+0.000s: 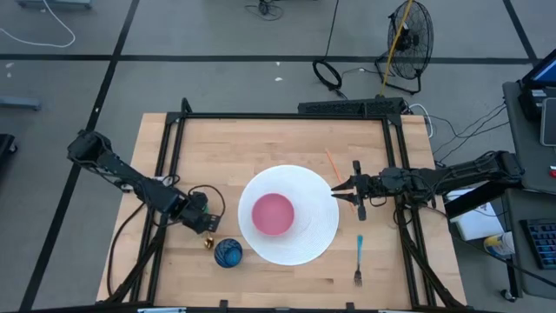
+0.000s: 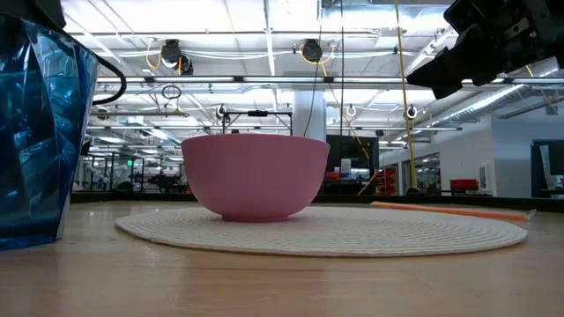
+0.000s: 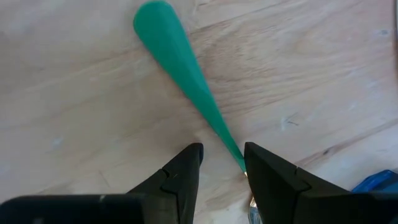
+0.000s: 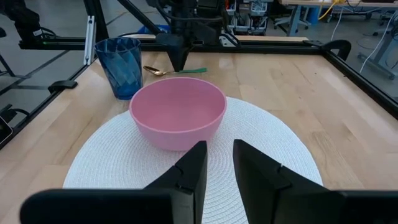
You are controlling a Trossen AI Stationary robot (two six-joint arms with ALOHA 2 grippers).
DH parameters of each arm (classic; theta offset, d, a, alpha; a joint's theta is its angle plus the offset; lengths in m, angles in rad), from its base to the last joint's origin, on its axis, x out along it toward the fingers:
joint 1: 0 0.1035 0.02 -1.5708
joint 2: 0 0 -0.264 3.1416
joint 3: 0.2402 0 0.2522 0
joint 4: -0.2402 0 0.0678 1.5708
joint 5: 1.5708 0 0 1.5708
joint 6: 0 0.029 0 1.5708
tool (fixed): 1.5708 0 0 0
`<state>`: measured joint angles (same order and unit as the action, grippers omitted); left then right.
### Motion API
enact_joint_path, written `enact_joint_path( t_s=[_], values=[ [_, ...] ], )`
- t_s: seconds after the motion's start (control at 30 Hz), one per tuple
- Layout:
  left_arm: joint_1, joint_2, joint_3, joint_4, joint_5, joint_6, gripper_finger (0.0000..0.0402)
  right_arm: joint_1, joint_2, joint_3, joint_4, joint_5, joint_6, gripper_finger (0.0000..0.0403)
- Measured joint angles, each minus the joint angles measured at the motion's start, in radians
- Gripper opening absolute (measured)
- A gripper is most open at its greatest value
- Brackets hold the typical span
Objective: Pick & Place Utensil
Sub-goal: Put the green spoon into the pink bowl
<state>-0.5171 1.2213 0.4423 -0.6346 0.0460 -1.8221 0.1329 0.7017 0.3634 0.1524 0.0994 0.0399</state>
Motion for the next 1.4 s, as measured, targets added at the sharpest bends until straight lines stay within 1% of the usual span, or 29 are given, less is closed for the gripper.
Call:
enact_joint_path(
  t_s=[0.23,0.47,0.6,0.67,0.73,0.9,0.97,1.03,1.1,1.23,1.4],
  values=[
    [0.021,0.001,0.0,-0.012,0.036,0.021,0.014,0.0,0.0,0.0,0.0,0.0,0.0,0.0075],
    [0.021,0.001,0.001,0.006,0.037,0.083,0.014,0.0,0.0,0.0,0.0,0.0,0.0,0.0075],
    [0.02,0.002,0.006,0.002,0.039,0.091,0.0136,0.0,0.0,0.0,0.0,0.0,0.0,0.0075],
    [0.02,0.002,0.006,-0.004,0.041,0.092,0.0122,0.0,0.0,0.0,0.0,0.0,0.0,0.0075],
    [0.02,0.002,0.006,-0.011,0.042,0.093,0.0098,0.0,0.0,0.0,0.0,0.0,0.0,0.0075],
    [0.02,0.003,0.005,-0.012,0.037,0.129,0.0022,0.0,0.0,0.0,0.0,0.001,0.0,0.0075],
    [0.02,0.002,0.006,-0.011,0.034,0.147,0.001,0.0,0.0,0.0,0.0,0.001,0.0,0.0075],
    [0.019,0.002,0.006,-0.01,0.027,0.172,0.0017,0.0,0.0,0.0,0.0,0.001,0.0,0.0075],
    [0.018,0.002,0.005,-0.008,0.012,0.199,0.0033,0.0,0.0,0.0,0.0,0.002,0.0,0.0075],
    [0.018,0.002,0.005,-0.002,-0.028,0.205,0.0058,0.0,0.0,0.0,0.0,0.002,0.0,0.0075],
    [0.018,0.002,0.005,0.008,-0.07,0.252,0.0065,0.0,0.0,0.0,0.0,0.002,0.0,0.0075]
  ],
)
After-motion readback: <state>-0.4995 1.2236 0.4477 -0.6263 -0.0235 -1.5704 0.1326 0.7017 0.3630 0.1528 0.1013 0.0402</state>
